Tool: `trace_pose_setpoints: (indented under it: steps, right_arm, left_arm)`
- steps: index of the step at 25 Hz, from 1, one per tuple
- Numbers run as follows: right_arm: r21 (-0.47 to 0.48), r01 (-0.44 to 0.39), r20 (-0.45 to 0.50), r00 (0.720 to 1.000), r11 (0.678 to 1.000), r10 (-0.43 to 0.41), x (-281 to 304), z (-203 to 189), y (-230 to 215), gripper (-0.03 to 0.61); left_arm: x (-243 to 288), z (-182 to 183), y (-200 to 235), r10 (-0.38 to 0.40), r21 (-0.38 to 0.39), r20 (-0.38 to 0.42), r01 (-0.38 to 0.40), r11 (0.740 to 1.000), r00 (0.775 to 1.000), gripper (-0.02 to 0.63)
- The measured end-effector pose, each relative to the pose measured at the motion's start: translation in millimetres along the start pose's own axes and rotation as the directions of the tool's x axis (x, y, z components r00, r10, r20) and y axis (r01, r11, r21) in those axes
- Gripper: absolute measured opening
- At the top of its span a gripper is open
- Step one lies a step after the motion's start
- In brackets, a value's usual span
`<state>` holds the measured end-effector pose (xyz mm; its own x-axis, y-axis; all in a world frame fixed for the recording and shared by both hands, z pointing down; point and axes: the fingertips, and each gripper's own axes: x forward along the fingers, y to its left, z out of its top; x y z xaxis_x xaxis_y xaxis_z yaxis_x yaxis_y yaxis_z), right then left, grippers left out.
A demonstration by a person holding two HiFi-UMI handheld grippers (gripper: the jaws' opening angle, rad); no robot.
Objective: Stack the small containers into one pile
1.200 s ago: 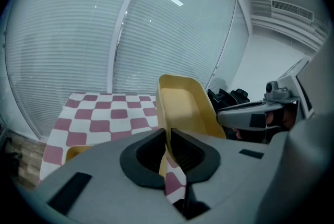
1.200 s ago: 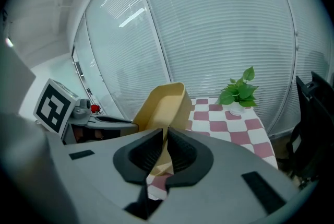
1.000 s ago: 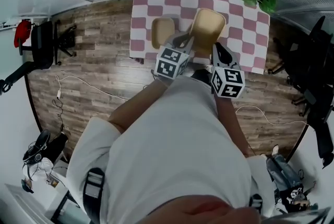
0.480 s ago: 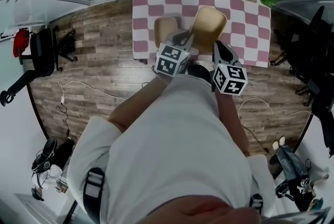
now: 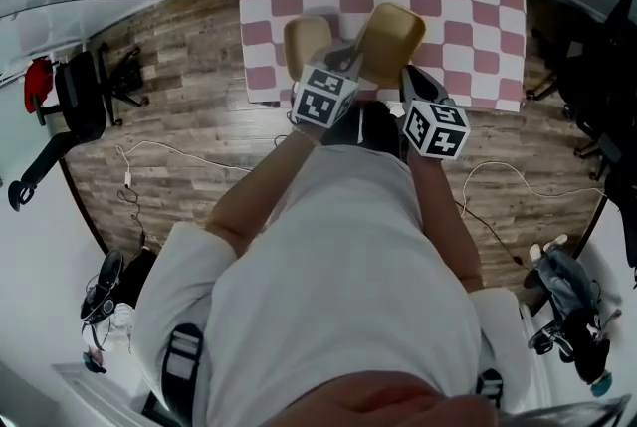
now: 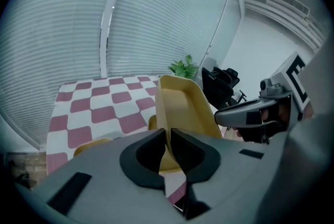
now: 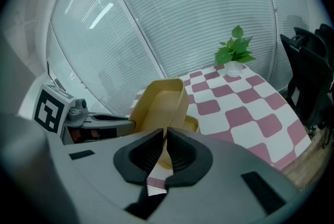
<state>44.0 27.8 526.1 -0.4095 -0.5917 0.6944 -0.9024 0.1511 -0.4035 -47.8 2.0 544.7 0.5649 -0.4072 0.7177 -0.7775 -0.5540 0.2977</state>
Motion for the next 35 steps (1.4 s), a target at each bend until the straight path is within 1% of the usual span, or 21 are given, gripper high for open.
trace_pose_setpoints:
  steps: [3, 5, 7, 9, 12, 15, 18, 21, 23, 25, 27, 31, 35]
  right_arm:
    - [0.033, 0.001, -0.039, 0.999, 0.999, 0.001, 16, -15, -10, 0.046]
    - [0.055, 0.005, -0.063, 0.998, 0.998, -0.001, 25, -25, -17, 0.046]
    - [0.075, 0.004, -0.083, 0.997, 0.997, 0.002, 33, -34, -21, 0.037]
    - [0.086, -0.001, -0.101, 0.995, 0.996, 0.010, 41, -42, -23, 0.037]
    - [0.087, -0.004, -0.123, 0.992, 0.996, 0.015, 53, -52, -25, 0.037]
    - [0.069, 0.000, -0.106, 0.994, 0.998, 0.007, 54, -48, -28, 0.037]
    - [0.049, 0.018, -0.061, 0.998, 0.999, -0.015, 44, -36, -31, 0.038]
    - [0.035, 0.038, -0.045, 0.998, 0.999, -0.037, 36, -36, -35, 0.041]
    - [0.038, 0.023, -0.058, 0.998, 0.999, -0.021, 39, -41, -34, 0.043]
    - [0.046, -0.010, -0.081, 0.997, 0.999, 0.014, 47, -48, -29, 0.049]
    - [0.041, -0.032, -0.095, 0.995, 0.999, 0.035, 55, -51, -24, 0.052]
    - [-0.002, -0.014, -0.085, 0.996, 1.000, 0.014, 64, -47, -26, 0.052]
    - [-0.007, -0.008, -0.075, 0.997, 1.000, 0.007, 67, -42, -30, 0.051]
  left_arm:
    - [15, -16, 6, 0.004, -0.008, -0.052, -0.004, 1.000, 0.999, 0.057]
    - [24, -24, 9, 0.006, 0.008, -0.085, -0.005, 1.000, 0.996, 0.057]
    - [34, -32, 9, -0.003, 0.033, -0.105, 0.007, 0.999, 0.994, 0.057]
    - [44, -42, 7, -0.017, 0.042, -0.126, 0.022, 0.999, 0.992, 0.054]
    - [53, -55, 6, -0.003, 0.044, -0.154, 0.010, 0.999, 0.988, 0.052]
    - [55, -53, 10, 0.035, 0.040, -0.148, -0.029, 0.999, 0.988, 0.049]
    - [49, -49, 17, 0.077, 0.011, -0.125, -0.076, 0.997, 0.989, 0.047]
    - [42, -48, 26, 0.120, -0.016, -0.107, -0.123, 0.992, 0.987, 0.046]
    - [41, -50, 31, 0.143, -0.025, -0.105, -0.146, 0.989, 0.984, 0.046]
    - [41, -51, 34, 0.158, -0.035, -0.101, -0.162, 0.986, 0.982, 0.046]
    - [42, -50, 35, 0.163, -0.041, -0.095, -0.168, 0.985, 0.982, 0.046]
    - [47, -50, 33, 0.157, -0.037, -0.095, -0.161, 0.986, 0.983, 0.048]
    - [54, -55, 27, 0.133, -0.030, -0.115, -0.137, 0.990, 0.984, 0.048]
